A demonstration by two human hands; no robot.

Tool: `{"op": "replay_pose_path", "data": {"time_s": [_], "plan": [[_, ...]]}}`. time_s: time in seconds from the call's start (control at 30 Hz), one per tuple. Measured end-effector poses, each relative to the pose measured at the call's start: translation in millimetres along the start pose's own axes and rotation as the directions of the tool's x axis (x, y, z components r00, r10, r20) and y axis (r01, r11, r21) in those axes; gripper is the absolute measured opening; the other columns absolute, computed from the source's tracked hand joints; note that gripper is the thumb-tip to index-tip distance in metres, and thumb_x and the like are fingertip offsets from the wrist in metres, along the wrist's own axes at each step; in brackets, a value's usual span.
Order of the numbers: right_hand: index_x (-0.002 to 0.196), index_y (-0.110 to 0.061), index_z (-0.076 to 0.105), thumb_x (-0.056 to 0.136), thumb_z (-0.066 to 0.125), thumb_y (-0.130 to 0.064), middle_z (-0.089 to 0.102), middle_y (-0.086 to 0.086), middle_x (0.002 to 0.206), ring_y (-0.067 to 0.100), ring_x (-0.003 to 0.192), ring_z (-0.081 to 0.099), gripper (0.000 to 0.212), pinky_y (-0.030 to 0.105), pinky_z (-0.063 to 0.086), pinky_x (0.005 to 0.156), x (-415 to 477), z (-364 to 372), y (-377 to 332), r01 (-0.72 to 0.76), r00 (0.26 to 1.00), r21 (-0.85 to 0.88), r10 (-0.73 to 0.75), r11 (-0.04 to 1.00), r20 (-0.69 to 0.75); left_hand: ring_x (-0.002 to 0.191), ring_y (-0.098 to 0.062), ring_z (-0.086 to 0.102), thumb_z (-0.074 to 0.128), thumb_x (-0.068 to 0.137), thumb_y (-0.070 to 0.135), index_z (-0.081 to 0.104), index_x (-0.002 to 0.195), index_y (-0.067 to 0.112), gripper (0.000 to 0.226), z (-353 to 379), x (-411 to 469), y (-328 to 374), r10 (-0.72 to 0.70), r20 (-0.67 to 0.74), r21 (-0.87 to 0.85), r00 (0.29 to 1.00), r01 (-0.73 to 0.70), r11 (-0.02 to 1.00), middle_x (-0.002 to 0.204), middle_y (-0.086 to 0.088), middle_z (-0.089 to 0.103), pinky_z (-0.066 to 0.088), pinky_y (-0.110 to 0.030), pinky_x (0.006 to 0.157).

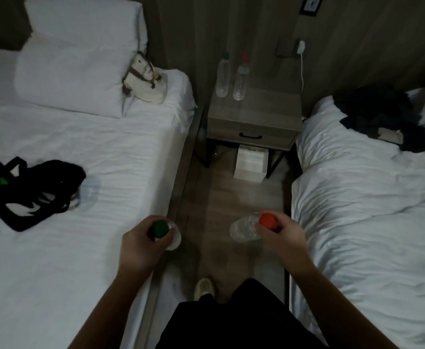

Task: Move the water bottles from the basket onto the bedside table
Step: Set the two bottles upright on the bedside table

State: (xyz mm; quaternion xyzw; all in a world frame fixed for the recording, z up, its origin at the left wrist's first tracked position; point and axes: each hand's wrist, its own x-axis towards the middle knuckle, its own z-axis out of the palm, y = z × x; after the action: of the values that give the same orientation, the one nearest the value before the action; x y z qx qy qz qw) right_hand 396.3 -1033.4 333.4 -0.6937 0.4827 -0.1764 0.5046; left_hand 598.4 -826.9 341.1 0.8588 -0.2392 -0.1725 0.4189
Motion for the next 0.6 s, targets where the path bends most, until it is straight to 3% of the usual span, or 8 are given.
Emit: {"op": "replay_pose_path", "data": {"time_s": [0.13,0.23,0.37,0.6], "plan": [[0.077,-0.035,0.067,0.073,0.079,-0.017,0.068,-0.025,0.069,-0.008,0.065,0.062,0.022,0.003,0.044,0.056,33.6,6.2,-9.5,0.003,1.0,-0.007,-0.003,1.0,0.002,0.079,-0.005,0.064,0.076,0.074,0.017,0.068,0.09,0.024,0.019,9.4,38.2,6.6,-0.021,0.011,-0.016,1.0,0.022,1.0,0.083,0.005,0.069,0.055,-0.03,0.074],[0.081,-0.03,0.07,0.071,0.08,-0.019,0.069,-0.015,0.068,0.0,0.066,0.063,0.018,0.007,0.046,0.06,63.4,9.4,-9.3,-0.009,1.0,-0.071,0.008,0.997,-0.013,0.075,-0.007,0.064,0.075,0.075,0.019,0.069,0.092,0.022,0.018,21.1,64.9,12.0,-0.038,0.05,-0.005,0.998,0.038,0.999,0.083,0.0,0.07,0.057,-0.036,0.075],[0.091,-0.022,0.069,0.073,0.079,-0.024,0.068,-0.007,0.079,0.004,0.073,0.062,0.021,0.007,0.043,0.059,112.4,7.7,-13.8,-0.031,0.999,-0.131,0.036,0.991,0.038,0.073,-0.006,0.064,0.067,0.069,0.042,0.07,0.091,0.022,0.03,40.6,107.3,23.5,0.028,0.044,0.036,0.999,-0.03,0.999,0.081,0.002,0.07,0.057,-0.032,0.069],[0.088,-0.029,0.066,0.077,0.077,-0.026,0.065,-0.015,0.078,-0.01,0.069,0.059,0.016,0.003,0.042,0.058,223.6,-10.1,-45.0,-0.015,0.994,-0.118,0.028,0.993,0.104,0.072,-0.003,0.064,0.076,0.073,0.025,0.066,0.087,0.032,0.019,87.1,200.8,69.9,-0.021,0.032,0.093,0.999,0.018,0.996,0.079,0.01,0.069,0.056,-0.03,0.069]]}}
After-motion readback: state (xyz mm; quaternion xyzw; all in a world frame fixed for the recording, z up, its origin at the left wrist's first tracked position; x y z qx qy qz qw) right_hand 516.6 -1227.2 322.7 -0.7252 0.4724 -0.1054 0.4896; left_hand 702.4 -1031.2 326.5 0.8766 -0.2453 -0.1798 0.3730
